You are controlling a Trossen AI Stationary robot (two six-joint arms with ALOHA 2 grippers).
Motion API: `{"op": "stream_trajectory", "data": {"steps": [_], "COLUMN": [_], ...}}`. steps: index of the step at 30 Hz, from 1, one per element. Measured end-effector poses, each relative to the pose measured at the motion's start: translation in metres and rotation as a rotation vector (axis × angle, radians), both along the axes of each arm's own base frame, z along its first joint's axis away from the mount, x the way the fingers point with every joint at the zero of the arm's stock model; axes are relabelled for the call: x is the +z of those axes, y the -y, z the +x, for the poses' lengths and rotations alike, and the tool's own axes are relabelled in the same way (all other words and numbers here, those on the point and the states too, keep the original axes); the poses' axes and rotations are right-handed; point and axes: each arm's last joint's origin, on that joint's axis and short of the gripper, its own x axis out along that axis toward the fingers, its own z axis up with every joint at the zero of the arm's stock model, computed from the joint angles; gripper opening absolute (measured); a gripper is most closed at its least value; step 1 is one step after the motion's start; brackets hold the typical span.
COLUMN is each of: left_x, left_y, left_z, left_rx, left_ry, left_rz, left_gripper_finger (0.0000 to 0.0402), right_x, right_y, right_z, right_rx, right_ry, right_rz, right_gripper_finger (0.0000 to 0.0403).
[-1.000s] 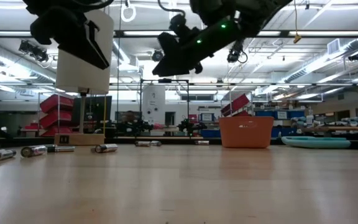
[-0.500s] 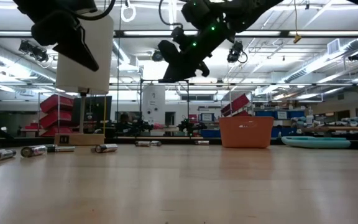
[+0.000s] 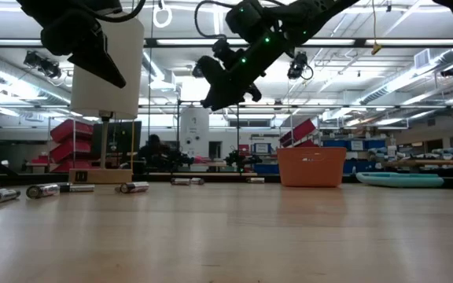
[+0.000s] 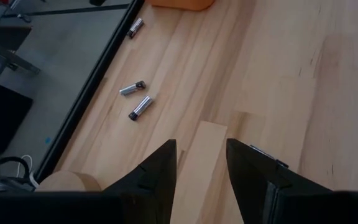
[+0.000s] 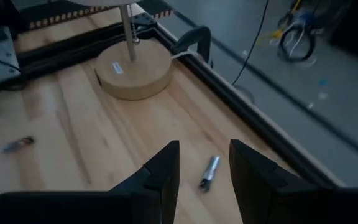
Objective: Sort batteries
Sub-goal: Put the silver battery into the yellow bin
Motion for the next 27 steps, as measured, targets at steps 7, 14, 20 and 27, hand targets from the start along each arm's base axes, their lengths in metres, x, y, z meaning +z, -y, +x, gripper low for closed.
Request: {"op": "stream_trajectory", "data": {"steps": [7,14,20,27], "left_x": [0.000,0.001,0.001,0.001], "left_y": [0.000,-0.002,-0.003,-0.003], "left_z": [0.000,0.000,-0.001,-0.001], "left_rx": [0.006,0.048,0.054,0.057], "left_ry": [0.002,0.022,0.021,0.017], "left_rz": [0.012,0.076,0.090,0.090], "left_gripper_finger": [0.0142,0.0142,0.0142,0.0142], "right_x": [0.000,-0.016,-0.055,-0.053], "right_y": [0.012,0.025,0.037,0.048], "right_z": [-0.006,0.004,0.018,0.049], "right_rx": [-0.019,0.018,0.022,0.042], "right_ry": [0.009,0.058,0.034,-0.076], "right_rz": [0.111,0.146,0.176,0.208], "right_gripper_finger": [0.0126,0.0125,0.0125,0.0125]}}
